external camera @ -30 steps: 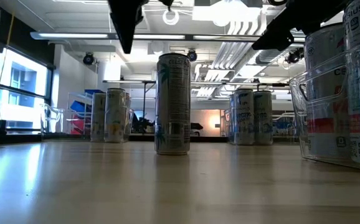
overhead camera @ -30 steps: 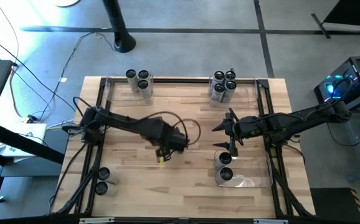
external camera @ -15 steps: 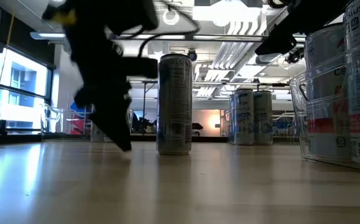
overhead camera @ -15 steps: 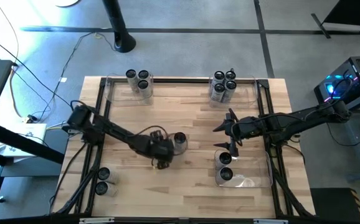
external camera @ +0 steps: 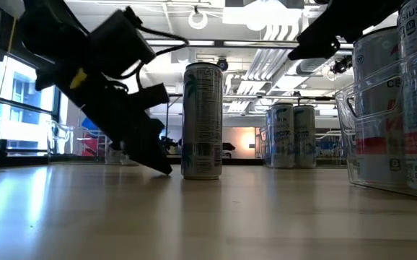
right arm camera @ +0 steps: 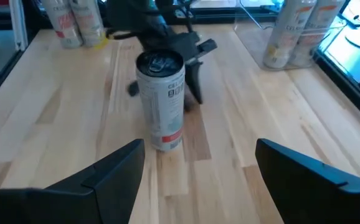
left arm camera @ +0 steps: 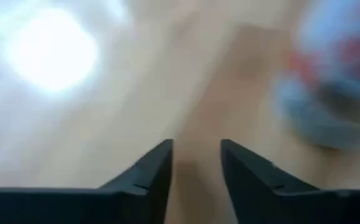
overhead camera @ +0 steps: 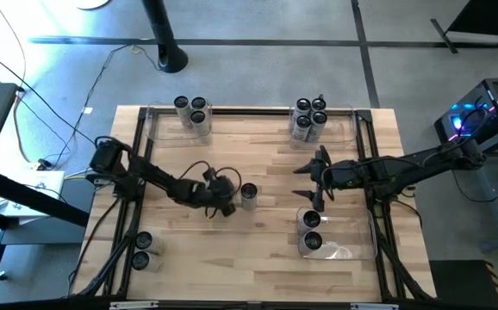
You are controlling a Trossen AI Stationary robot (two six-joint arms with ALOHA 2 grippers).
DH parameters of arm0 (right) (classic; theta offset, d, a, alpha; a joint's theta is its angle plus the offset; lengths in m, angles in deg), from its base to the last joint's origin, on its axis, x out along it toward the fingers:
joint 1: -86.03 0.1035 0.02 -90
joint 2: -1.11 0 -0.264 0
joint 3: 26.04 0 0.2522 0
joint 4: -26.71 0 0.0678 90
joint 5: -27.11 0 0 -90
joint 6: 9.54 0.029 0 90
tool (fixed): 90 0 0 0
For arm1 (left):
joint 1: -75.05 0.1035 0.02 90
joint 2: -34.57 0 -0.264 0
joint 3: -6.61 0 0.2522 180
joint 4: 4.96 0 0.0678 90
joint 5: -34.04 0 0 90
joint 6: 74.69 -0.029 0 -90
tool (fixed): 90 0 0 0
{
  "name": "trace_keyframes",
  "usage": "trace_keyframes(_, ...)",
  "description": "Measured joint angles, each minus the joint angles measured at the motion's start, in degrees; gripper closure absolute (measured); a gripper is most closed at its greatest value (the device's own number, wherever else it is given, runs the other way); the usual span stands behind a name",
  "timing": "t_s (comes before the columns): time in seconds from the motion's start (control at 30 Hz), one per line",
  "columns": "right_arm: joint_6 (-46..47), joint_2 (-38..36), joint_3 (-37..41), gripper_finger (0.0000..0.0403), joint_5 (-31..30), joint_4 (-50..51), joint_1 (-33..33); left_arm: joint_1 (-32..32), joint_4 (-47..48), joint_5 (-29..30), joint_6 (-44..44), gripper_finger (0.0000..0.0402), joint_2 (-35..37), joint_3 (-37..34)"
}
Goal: Sort soda cans
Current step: Put the white-pink soda can into the bottom right transparent bin
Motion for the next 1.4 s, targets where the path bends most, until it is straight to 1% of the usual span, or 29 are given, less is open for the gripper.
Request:
trace_keyframes(0.07, 0.4, 0.0, 0.0, 0.0101, 0.0, -0.2, 0.0, 1.2, 0.1, 1.8, -0.1, 0.0311, -0.1, -0.1)
trace_keyframes(0.13, 1.0, 0.0, 0.0, 0.0101, 0.0, -0.1, 0.0, 2.3, -0.2, 1.4, 0.5, 0.0343, 0.0, -0.1)
trace_keyframes(0.2, 1.5, 0.0, 0.0, 0.0101, 0.0, 0.1, 0.0, 2.9, -1.5, -1.6, 1.1, 0.0375, 0.0, -0.1)
trace_keyframes(0.27, 2.2, 0.0, 0.0, 0.0101, 0.1, 0.5, 0.0, 2.3, -2.9, -5.8, 0.6, 0.0394, 0.0, 0.0)
trace_keyframes(0.3, 2.3, 0.0, 0.0, 0.0101, 0.1, 0.6, 0.0, 1.6, -3.2, -7.5, 0.7, 0.0396, 0.0, 0.0)
trace_keyframes(0.37, 2.2, 0.0, 0.0, 0.0101, 0.1, 0.7, 0.0, -0.1, -4.1, -8.9, 2.0, 0.0391, 0.0, 0.0)
trace_keyframes(0.47, 2.2, 0.0, 0.0, 0.0101, 0.1, 0.7, 0.0, -3.0, -6.3, -9.3, 3.9, 0.0389, 0.0, 0.0)
trace_keyframes(0.63, 2.1, 0.0, 0.0, 0.0101, 0.2, 0.7, 0.0, -8.2, -8.4, -10.3, 7.7, 0.04, 0.1, 0.0)
trace_keyframes(0.7, 2.1, 0.0, 0.0, 0.0101, 0.2, 0.6, 0.0, -9.7, -7.1, -8.6, 8.7, 0.04, 0.1, 0.1)
trace_keyframes(0.77, 2.1, 0.0, 0.0, 0.0101, 0.2, 0.6, 0.0, -10.2, -4.0, -4.5, 12.6, 0.0401, 0.1, 0.1)
trace_keyframes(0.83, 2.1, 0.0, 0.0, 0.0101, 0.2, 0.6, 0.0, -8.9, -0.3, -0.6, 17.2, 0.0401, 0.1, 0.1)
trace_keyframes(0.87, 2.1, 0.0, 0.0, 0.0101, 0.2, 0.6, 0.0, -7.7, 0.6, 0.4, 18.1, 0.0401, 0.1, 0.1)
trace_keyframes(0.93, 2.1, 0.0, 0.0, 0.0101, 0.2, 0.6, 0.0, -5.3, -0.2, 0.4, 16.7, 0.0401, 0.1, 0.0)
trace_keyframes(1.0, 1.9, 0.0, 0.0, 0.0101, 0.2, 0.2, 0.0, -2.9, -3.9, -1.0, 11.4, 0.0401, 0.1, 0.1)
trace_keyframes(1.1, 1.9, 0.0, 0.0, 0.0101, 0.2, 0.0, 0.0, 0.1, -9.2, -5.1, 4.3, 0.0401, 0.1, 0.1)
trace_keyframes(1.23, 1.9, 0.0, 0.0, 0.0101, 0.2, 0.0, 0.0, 2.3, -10.0, -11.0, 4.0, 0.0401, 0.1, 0.1)
trace_keyframes(1.33, 1.9, 0.0, 0.0, 0.0101, 0.2, 0.0, 0.0, 1.7, -10.7, -13.8, 4.8, 0.0401, 0.1, 0.1)
trace_keyframes(1.4, 1.9, 0.0, 0.0, 0.0101, 0.2, 0.0, 0.0, 0.4, -10.7, -14.6, 5.2, 0.0402, 0.1, 0.1)
